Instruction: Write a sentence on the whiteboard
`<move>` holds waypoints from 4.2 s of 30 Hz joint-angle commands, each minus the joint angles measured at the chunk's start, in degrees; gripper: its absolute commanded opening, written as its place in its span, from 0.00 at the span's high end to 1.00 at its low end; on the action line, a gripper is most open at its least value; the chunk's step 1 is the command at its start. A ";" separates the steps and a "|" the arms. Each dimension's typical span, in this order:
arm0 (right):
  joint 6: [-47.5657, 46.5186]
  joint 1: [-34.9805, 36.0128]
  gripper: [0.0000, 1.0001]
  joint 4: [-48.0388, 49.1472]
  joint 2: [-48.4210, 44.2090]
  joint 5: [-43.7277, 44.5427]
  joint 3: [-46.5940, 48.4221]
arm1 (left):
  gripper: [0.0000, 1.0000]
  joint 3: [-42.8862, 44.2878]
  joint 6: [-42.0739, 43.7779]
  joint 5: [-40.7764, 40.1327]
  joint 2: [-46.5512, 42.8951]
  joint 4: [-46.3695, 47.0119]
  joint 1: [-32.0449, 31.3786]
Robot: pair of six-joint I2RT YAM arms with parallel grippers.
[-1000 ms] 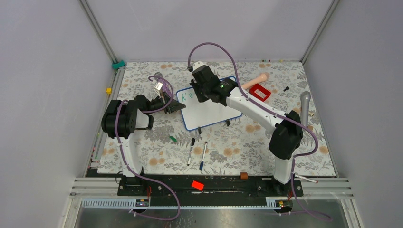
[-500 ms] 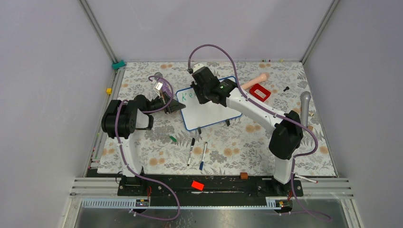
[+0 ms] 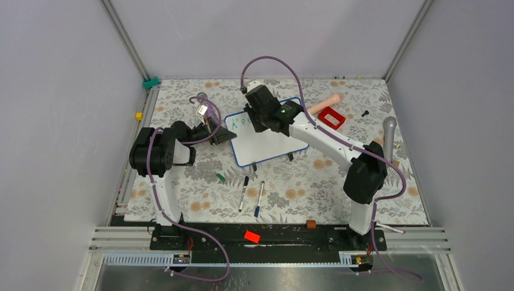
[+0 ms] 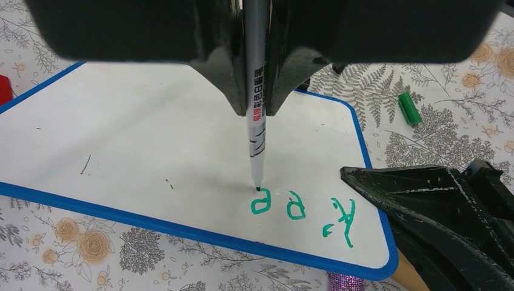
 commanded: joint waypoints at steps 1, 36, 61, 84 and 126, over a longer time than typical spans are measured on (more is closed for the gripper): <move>-0.57 -1.16 1.00 0.54 -2.39 3.66 -0.54 | 1.00 -1.50 6.23 2.89 0.33 0.91 -0.28; 1.12 -4.92 1.00 9.50 -6.39 -7.33 -5.58 | 1.00 -1.36 6.06 2.72 0.46 0.91 -0.30; 1.35 -4.93 1.00 6.90 -3.64 -4.88 -4.22 | 1.00 -1.38 6.14 2.84 0.43 0.91 -0.28; 3.35 -4.84 1.00 6.82 -8.45 -7.48 -13.16 | 1.00 -1.50 6.23 2.74 0.35 0.92 -0.28; 1.44 -4.83 1.00 5.86 -5.47 -5.47 -2.19 | 1.00 -1.50 6.14 2.62 0.38 0.90 -0.28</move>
